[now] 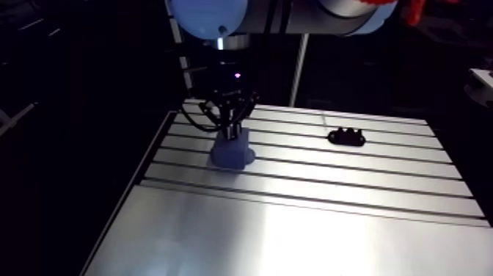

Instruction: Pick up the M10 bolt and insert it into the hex recess until seated.

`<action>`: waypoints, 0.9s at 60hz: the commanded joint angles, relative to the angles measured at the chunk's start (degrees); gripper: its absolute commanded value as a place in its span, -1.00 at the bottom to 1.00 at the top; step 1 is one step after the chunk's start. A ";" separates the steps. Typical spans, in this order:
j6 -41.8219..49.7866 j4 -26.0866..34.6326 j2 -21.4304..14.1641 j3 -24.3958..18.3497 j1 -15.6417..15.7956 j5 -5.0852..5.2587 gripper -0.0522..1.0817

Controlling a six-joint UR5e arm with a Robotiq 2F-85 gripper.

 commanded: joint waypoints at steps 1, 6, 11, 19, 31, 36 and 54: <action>-1.01 0.05 -0.12 0.07 0.02 -0.03 0.45; -0.85 -0.19 -0.30 0.25 0.02 -0.10 0.16; 0.00 -0.31 -0.46 0.19 -0.22 0.13 -0.40; 0.12 -0.13 -0.97 0.35 -0.25 0.16 -0.68; 0.61 -0.21 -1.34 0.01 -0.33 0.07 -0.76; 2.54 -0.21 -2.08 -0.24 -0.33 -0.02 -0.80; 12.40 3.46 -3.90 -2.94 0.18 0.06 -0.80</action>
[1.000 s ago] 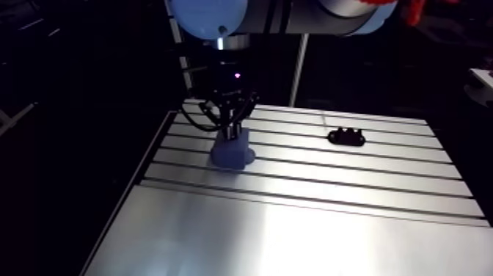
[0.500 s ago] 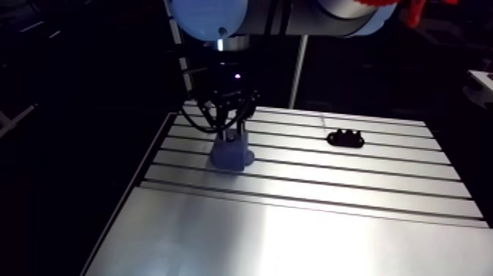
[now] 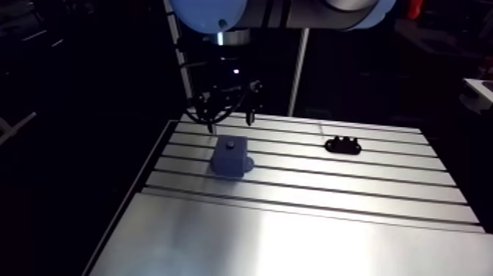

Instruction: Pick up the M10 bolt and insert it into the hex recess until seated.

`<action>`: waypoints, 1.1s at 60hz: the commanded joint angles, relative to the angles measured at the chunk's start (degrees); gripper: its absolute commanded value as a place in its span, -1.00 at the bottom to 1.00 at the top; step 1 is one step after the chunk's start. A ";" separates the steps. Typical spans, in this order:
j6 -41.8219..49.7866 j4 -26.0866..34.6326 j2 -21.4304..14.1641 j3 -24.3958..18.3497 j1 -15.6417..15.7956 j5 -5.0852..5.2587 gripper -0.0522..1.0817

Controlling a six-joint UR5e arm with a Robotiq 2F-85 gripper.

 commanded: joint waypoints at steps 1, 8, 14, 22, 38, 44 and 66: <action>9.32 3.59 -1.02 -2.14 0.45 -0.08 -0.77; 16.60 6.35 -0.68 -2.77 0.47 -0.27 -0.64; 22.57 7.94 -0.64 -2.81 0.88 0.06 0.11; 25.17 7.60 0.25 -2.48 0.92 -0.63 0.89; 24.89 3.81 0.40 -0.91 0.74 -0.38 0.99; 25.04 2.26 0.65 0.08 0.47 -0.47 0.99; 24.96 -0.38 0.76 1.23 0.38 -0.20 0.99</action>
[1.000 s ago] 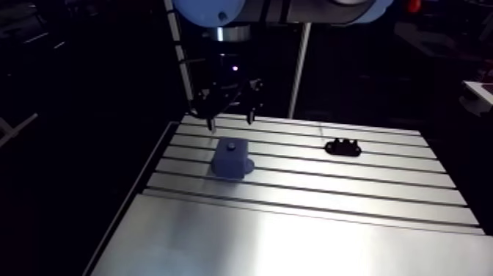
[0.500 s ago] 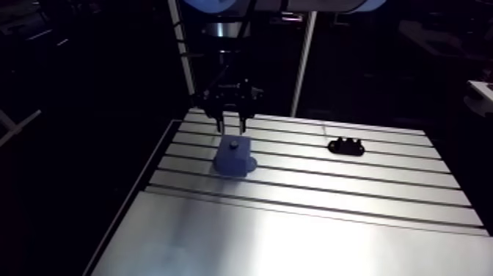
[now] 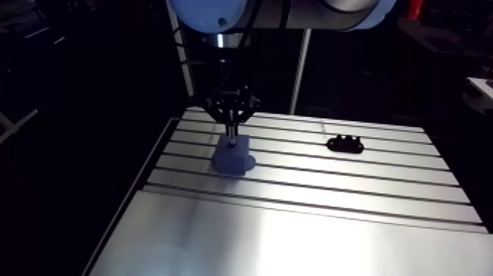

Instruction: Pick up the M10 bolt and insert it into the hex recess until seated.

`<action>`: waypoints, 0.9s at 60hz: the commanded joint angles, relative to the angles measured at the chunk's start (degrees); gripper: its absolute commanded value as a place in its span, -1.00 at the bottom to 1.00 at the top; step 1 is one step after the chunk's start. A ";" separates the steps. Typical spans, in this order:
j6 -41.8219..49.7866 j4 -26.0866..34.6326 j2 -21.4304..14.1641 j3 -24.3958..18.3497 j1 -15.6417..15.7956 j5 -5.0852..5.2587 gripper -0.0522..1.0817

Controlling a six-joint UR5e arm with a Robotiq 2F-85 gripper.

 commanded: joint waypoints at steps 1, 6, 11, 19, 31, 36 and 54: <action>-0.16 -1.90 0.07 0.86 -0.12 0.17 0.99; -0.17 -1.92 0.07 0.95 -0.22 0.17 0.99; -0.10 -1.92 0.08 0.96 -0.22 0.25 0.99; 0.00 -1.92 0.31 0.96 -0.21 0.25 0.99; 0.09 -1.85 0.33 0.96 -0.22 0.60 0.99; 0.09 -1.83 0.33 0.96 -0.22 0.69 0.99; 0.18 -1.83 0.59 1.14 -0.13 0.61 0.99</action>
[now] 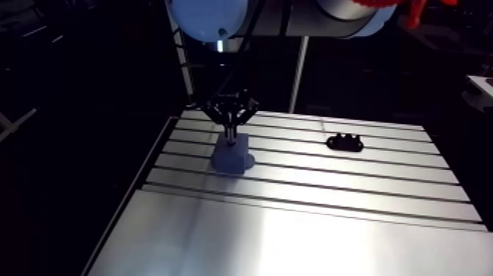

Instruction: Pick up the M10 bolt and insert it into the hex recess until seated.

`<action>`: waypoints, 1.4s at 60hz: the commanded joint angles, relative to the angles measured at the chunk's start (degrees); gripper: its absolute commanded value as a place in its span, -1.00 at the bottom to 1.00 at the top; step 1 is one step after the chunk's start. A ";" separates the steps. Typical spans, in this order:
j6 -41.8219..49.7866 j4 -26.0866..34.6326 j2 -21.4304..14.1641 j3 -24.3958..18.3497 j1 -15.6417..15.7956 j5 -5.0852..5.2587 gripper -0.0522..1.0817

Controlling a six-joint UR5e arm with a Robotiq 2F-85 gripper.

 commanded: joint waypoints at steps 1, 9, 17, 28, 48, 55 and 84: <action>0.04 0.01 0.16 0.13 0.05 -0.04 0.99; 0.04 0.10 0.26 0.13 0.05 -0.04 0.99; 0.04 0.10 0.26 0.13 0.05 -0.04 0.99; -0.05 0.10 0.34 0.55 0.22 0.04 0.99; -0.21 0.01 0.34 0.82 0.31 0.22 0.99; -0.22 0.01 0.34 0.92 0.31 0.14 0.99; -0.40 -0.08 0.43 0.92 0.31 0.05 0.99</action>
